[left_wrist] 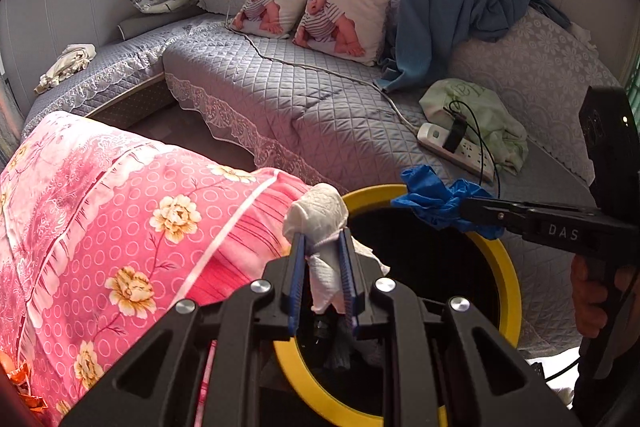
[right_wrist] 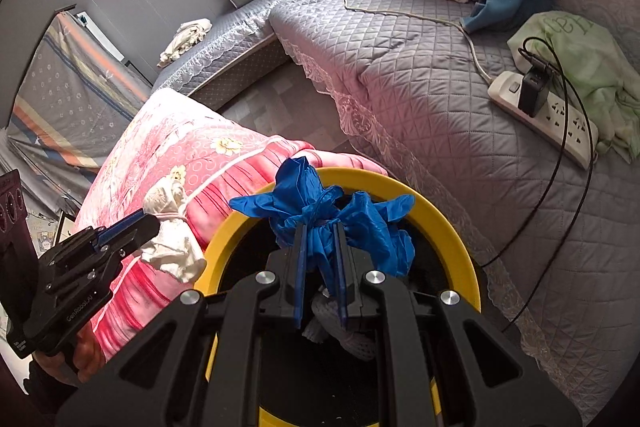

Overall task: Collect trash
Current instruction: 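Open both tools to drop the glove and tissue ball into the bin, then move both open tools back over the trash on the bed, then grasp the orange snack wrapper with the right tool while the left tool grasps the orange peel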

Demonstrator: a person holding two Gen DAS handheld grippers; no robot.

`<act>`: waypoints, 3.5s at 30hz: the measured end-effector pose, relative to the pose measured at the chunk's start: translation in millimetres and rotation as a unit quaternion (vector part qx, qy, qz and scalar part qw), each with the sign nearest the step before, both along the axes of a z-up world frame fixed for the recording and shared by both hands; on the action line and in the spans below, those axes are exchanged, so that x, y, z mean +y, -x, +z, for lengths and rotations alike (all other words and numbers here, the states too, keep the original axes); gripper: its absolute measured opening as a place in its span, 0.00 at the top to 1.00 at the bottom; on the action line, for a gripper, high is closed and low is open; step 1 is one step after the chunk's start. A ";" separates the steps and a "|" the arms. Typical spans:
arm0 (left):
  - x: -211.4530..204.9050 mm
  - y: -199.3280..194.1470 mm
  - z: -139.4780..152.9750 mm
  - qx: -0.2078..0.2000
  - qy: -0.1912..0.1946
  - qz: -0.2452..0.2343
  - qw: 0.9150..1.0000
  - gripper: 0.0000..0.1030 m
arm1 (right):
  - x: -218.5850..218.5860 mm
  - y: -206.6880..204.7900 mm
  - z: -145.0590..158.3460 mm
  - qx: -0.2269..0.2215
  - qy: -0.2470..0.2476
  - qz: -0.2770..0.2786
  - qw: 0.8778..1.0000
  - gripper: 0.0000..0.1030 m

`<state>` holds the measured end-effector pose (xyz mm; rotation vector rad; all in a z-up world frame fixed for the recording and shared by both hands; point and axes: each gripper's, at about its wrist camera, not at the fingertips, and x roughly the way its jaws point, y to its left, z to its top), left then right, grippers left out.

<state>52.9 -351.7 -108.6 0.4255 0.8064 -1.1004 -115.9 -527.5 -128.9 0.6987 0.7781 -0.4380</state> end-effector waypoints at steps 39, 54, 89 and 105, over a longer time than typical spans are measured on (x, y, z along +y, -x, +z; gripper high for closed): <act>89.1 -17.7 66.1 -0.077 0.072 0.107 0.989 0.54 | 22.2 -40.6 30.4 -0.013 0.020 0.044 0.999 0.72; 167.5 -42.2 103.1 -0.120 0.096 0.201 0.967 0.54 | 94.9 -120.3 86.9 -0.056 0.066 0.168 0.982 0.72; 355.7 -97.1 83.4 -0.088 0.108 0.389 0.911 0.54 | 301.2 -301.7 77.5 -0.014 0.072 0.397 0.915 0.71; 411.2 -142.7 27.4 0.001 0.100 0.446 0.889 0.54 | 343.7 -316.6 36.9 0.033 0.046 0.448 0.892 0.71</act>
